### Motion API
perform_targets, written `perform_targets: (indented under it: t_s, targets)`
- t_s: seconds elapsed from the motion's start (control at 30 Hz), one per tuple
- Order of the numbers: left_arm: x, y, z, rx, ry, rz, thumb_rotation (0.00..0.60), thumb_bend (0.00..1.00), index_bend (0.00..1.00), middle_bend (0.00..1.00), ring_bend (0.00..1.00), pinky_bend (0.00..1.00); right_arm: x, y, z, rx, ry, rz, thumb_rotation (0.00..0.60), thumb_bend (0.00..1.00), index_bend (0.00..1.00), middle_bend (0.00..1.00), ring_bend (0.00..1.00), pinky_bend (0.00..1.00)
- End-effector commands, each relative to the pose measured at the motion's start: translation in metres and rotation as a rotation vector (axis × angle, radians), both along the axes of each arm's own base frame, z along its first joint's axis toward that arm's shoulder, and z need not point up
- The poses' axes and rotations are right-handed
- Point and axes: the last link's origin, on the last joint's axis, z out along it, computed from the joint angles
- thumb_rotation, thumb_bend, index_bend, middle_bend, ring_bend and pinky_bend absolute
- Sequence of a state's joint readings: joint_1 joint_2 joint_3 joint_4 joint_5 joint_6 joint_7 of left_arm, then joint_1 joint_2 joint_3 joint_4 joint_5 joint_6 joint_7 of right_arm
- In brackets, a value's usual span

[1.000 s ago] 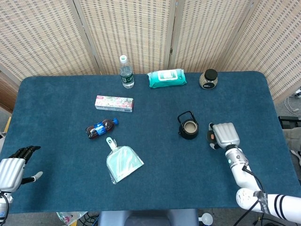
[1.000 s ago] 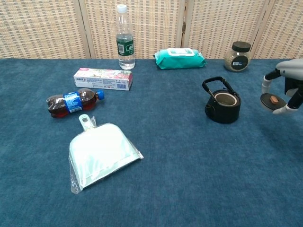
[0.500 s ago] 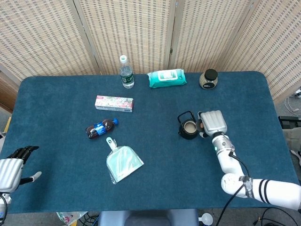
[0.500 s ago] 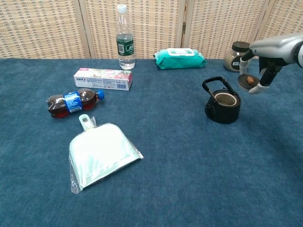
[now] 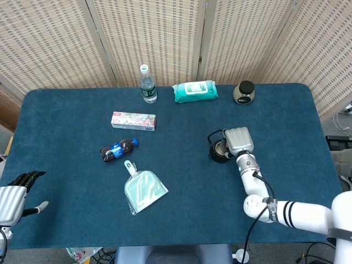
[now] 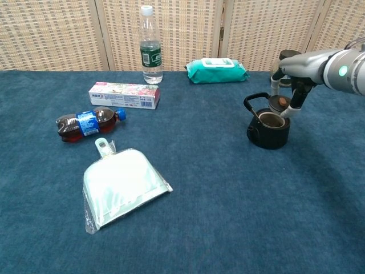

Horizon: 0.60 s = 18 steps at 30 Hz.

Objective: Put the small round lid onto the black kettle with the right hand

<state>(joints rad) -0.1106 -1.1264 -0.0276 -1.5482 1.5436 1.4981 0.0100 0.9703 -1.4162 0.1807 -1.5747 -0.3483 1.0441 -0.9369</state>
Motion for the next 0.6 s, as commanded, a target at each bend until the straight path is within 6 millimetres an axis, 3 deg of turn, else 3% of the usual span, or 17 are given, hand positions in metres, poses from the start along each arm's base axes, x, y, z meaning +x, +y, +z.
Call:
perform_targets:
  t_s: [0.03, 0.6]
  targets:
    - [0.000, 0.000, 0.001, 0.001, -0.002, 0.000, 0.600, 0.11, 0.22, 0.28, 0.27, 0.50, 0.000, -0.002, -0.004, 0.001, 0.001, -0.001, 0.600, 0.30, 0.48, 1.00, 0.97, 1.00]
    - [0.000, -0.001, 0.001, 0.000, -0.005, -0.001, 0.600, 0.11, 0.22, 0.28, 0.27, 0.50, -0.006, -0.005, -0.017, 0.015, 0.025, -0.005, 0.600, 0.30, 0.48, 1.00, 0.97, 1.00]
